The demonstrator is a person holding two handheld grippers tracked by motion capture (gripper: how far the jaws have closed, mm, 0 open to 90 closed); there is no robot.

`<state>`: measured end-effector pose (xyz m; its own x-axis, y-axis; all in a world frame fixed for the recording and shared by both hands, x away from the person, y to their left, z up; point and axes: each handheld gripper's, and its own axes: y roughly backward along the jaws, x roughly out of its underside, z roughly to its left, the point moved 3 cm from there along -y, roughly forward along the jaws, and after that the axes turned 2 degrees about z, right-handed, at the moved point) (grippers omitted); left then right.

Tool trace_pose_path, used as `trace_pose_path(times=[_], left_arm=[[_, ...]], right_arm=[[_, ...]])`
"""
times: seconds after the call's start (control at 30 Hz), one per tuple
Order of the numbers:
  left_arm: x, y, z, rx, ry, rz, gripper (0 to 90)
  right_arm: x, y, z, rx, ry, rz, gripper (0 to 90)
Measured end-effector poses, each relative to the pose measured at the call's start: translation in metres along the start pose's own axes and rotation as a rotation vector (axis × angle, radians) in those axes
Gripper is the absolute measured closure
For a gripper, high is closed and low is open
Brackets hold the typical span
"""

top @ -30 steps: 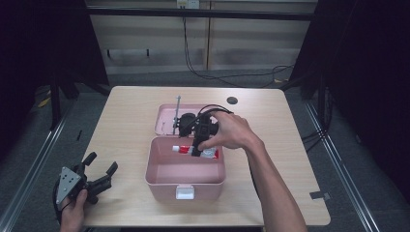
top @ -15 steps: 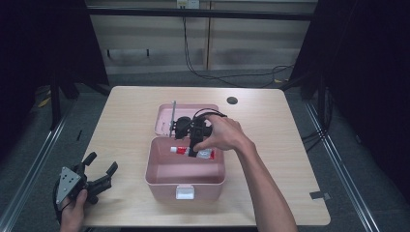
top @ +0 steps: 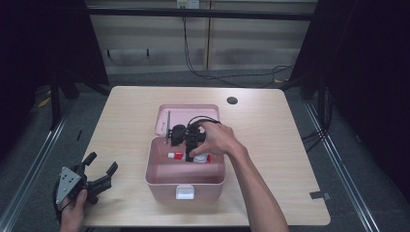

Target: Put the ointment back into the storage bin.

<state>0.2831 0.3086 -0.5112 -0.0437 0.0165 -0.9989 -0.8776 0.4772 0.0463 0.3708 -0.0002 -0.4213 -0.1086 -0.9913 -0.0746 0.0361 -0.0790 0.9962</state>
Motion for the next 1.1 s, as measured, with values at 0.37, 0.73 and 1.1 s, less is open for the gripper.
trace_pose_path(times=[0.37, 0.73, 1.1], left_arm=[[0.0, 0.0, 0.0, 0.0, 0.0, 0.0, 15.6], [0.0, 0.0, 0.0, 0.0, 0.0, 0.0, 15.6], [0.0, 0.0, 0.0, 0.001, -0.001, 0.004, 15.6]], right_arm=[[-0.005, -0.019, 0.004, 0.012, 0.015, 0.014, 71.0], [-0.007, -0.031, 0.006, 0.045, 0.02, 0.038, 71.0], [-0.009, -0.041, 0.006, 0.048, 0.024, 0.047, 70.9]])
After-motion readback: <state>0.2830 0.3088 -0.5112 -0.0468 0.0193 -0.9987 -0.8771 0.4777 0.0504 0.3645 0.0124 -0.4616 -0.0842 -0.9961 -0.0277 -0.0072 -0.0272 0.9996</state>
